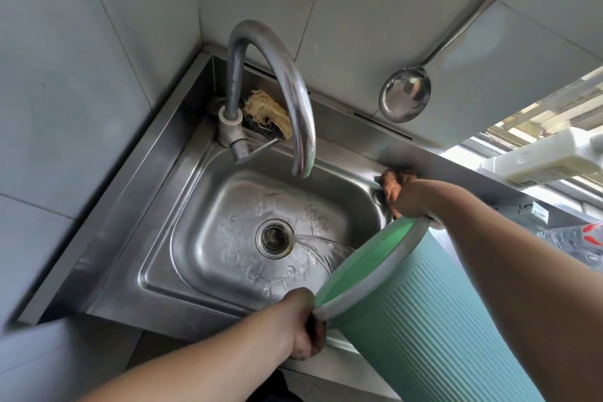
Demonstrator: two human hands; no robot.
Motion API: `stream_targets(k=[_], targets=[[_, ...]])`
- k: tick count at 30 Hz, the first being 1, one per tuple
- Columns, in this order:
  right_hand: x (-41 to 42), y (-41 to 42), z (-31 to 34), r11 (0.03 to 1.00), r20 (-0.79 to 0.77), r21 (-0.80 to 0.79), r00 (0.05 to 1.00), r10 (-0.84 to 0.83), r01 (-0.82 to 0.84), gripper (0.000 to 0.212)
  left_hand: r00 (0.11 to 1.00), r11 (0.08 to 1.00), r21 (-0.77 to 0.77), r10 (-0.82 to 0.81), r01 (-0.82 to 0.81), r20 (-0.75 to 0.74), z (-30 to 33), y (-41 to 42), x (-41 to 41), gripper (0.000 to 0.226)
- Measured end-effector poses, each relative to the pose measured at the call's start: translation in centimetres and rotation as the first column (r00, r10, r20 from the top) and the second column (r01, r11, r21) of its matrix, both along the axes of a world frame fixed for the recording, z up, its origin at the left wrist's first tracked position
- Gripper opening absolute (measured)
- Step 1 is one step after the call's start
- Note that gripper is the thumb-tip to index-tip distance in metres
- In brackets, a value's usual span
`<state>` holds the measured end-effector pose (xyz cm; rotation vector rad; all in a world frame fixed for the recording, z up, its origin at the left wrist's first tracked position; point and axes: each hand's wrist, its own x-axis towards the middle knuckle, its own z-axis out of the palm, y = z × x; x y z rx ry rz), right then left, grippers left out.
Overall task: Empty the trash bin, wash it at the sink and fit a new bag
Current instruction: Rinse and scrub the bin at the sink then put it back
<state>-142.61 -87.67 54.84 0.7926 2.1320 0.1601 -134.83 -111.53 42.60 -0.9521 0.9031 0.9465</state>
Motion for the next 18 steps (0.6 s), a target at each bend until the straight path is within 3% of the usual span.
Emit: stream_targets(k=[4,7,13,18], targets=[[-1.2,-0.1,0.7,0.99,0.146,0.001,0.979,0.141,-0.143,0.054,1.0,0.996,0.088,-0.018,0.017,0.015,0.1,0.1,0.4,0.042],[-1.9,-0.3,0.7,0.971,0.224,-0.032,0.945,0.239,-0.238,0.052,0.999,0.994,0.112,-0.014,0.01,0.037,0.3,0.0,0.6,0.033],[-3.3,-0.7,0.2,0.965,0.261,-0.06,0.93,0.261,-0.254,0.036,0.994,0.981,0.192,-0.03,0.01,0.103,0.5,-0.7,0.7,0.037],[-3.4,-1.5,0.3,0.973,0.276,-0.057,0.933,0.231,-0.224,0.044,0.992,0.978,0.207,-0.032,0.006,0.123,0.7,-1.2,0.7,0.032]])
